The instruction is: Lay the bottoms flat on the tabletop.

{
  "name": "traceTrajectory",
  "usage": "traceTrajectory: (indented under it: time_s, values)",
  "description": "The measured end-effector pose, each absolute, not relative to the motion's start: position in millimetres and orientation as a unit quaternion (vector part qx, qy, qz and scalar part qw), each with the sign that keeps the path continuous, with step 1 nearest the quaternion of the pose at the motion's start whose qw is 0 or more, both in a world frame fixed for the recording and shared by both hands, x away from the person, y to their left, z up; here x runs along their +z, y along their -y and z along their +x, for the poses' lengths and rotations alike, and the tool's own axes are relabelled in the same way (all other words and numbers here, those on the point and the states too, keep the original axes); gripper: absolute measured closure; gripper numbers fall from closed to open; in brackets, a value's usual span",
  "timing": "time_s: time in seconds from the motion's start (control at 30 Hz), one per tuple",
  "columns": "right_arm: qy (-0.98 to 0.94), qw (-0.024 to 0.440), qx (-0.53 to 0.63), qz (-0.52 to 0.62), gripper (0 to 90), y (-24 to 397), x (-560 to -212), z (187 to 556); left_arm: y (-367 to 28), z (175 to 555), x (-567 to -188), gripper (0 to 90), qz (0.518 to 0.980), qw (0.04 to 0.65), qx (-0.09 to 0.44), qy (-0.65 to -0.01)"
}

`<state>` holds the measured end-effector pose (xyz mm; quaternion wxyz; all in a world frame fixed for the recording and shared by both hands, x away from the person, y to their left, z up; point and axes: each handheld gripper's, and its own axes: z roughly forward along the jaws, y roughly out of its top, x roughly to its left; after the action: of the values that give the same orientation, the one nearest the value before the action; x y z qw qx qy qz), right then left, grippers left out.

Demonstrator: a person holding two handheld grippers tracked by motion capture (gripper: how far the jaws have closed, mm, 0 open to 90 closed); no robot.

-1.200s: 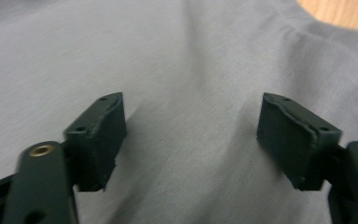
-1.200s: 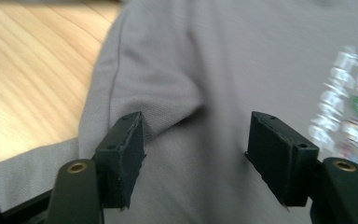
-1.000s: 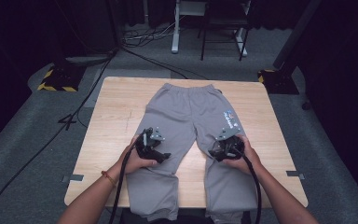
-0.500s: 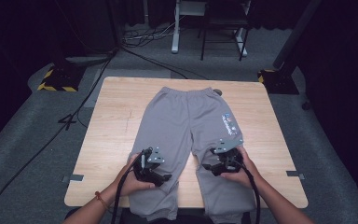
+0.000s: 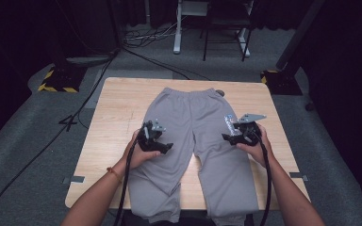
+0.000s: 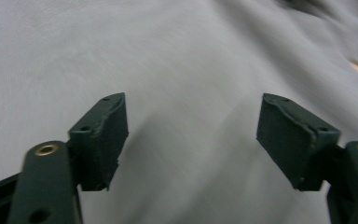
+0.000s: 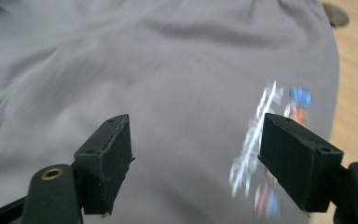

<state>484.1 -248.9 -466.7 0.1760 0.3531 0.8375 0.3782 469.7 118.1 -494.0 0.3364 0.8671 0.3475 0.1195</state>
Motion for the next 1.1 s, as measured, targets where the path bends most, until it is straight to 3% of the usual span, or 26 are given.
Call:
traceTrajectory:
  time_s: [0.13,0.43,0.5,0.87,1.0,1.03,1.1]
  values:
    - [-0.834,0.171,0.383,0.358,25.3,231.9,-473.5,515.5,-107.7,494.5,-495.9,18.8,0.868,0.328,0.116,-0.353]
    - [-0.834,0.169,0.354,0.387,24.0,208.7,-499.3,543.4,-82.7,535.7,-501.3,19.2,0.86,0.352,0.128,-0.347]
    - [-0.828,0.168,0.363,0.393,26.9,212.3,-500.0,545.3,-75.1,544.0,-501.5,18.6,0.86,0.353,0.128,-0.344]
    - [-0.789,0.207,0.348,0.461,24.8,272.8,-501.4,554.4,-36.5,578.7,-501.0,18.3,0.853,0.348,0.139,-0.364]
    - [-0.782,0.211,0.346,0.473,26.6,278.7,-499.6,554.3,-30.7,578.3,-496.4,20.4,0.855,0.331,0.142,-0.374]
    - [-0.785,0.211,0.347,0.467,26.7,278.4,-498.5,552.7,-30.9,575.0,-492.8,23.4,0.86,0.324,0.143,-0.367]
    - [-0.792,0.214,0.349,0.453,28.2,277.1,-492.4,544.7,-38.0,561.3,-480.9,21.0,0.869,0.333,0.144,-0.338]
